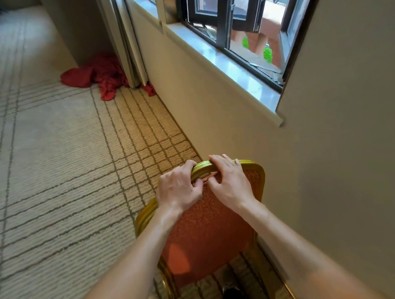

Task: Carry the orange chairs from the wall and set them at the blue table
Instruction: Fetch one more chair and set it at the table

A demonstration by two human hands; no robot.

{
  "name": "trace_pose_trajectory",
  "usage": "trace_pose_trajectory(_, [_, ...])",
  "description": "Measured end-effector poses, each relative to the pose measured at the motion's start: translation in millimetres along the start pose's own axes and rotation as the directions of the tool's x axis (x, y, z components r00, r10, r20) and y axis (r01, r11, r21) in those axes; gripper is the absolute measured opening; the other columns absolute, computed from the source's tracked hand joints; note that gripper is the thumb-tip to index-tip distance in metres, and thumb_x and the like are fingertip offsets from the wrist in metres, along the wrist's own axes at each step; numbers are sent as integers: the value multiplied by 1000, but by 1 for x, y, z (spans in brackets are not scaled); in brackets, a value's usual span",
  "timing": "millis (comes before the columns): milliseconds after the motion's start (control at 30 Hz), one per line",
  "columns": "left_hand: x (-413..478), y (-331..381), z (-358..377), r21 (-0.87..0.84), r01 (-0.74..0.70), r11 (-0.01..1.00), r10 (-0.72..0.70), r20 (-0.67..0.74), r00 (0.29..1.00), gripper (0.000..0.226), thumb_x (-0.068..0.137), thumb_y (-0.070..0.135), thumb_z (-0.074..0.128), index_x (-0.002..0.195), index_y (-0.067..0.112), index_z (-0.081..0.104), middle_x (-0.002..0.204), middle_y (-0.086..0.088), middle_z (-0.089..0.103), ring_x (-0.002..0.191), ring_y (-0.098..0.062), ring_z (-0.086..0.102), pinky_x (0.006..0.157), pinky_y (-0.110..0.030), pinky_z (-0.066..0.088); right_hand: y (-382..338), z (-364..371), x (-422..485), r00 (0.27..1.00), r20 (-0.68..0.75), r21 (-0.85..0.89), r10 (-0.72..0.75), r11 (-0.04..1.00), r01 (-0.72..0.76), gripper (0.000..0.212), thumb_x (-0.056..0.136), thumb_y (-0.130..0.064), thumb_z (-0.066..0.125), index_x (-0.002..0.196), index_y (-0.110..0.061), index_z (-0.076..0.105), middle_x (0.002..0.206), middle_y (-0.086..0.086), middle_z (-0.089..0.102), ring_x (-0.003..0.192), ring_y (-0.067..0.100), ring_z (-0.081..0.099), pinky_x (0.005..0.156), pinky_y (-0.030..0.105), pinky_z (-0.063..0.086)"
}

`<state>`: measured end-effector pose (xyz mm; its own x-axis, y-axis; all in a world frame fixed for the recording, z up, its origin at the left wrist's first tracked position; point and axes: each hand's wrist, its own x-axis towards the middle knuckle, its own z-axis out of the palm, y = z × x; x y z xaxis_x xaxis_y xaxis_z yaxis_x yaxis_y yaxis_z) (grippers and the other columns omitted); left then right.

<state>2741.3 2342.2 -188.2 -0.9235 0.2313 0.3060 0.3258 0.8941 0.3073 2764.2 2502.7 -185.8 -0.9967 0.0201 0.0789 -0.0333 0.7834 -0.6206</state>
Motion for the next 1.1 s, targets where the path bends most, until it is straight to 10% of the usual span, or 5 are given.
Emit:
trace_pose_trajectory(433, [40, -11, 6, 168, 237, 957, -252, 69, 965, 21, 81, 43, 59, 81, 23, 54, 71, -2, 68, 69, -33, 67, 56, -33, 35, 17, 13, 78, 980, 44, -241, -197, 949, 201, 21, 84, -38, 61, 81, -21, 48, 80, 0, 65, 79, 26, 61, 73, 39, 43])
trace_pose_trajectory(767, [17, -36, -5, 171, 533, 828, -545, 30, 838, 16, 73, 30, 65, 69, 18, 55, 59, 4, 54, 62, -30, 56, 57, -32, 34, -10, 36, 87, 931, 221, -280, -291, 895, 347, 28, 91, -51, 53, 87, -23, 55, 81, -1, 71, 72, 27, 69, 62, 35, 45])
trace_pose_trajectory(1100, [22, -75, -6, 100, 521, 848, -528, 64, 847, 13, 76, 24, 66, 71, 20, 54, 64, 5, 54, 67, -29, 58, 60, -33, 35, -21, 55, 107, 909, 185, -333, -373, 847, 415, 35, 89, -56, 58, 81, -22, 57, 71, 0, 71, 64, 27, 69, 57, 33, 41])
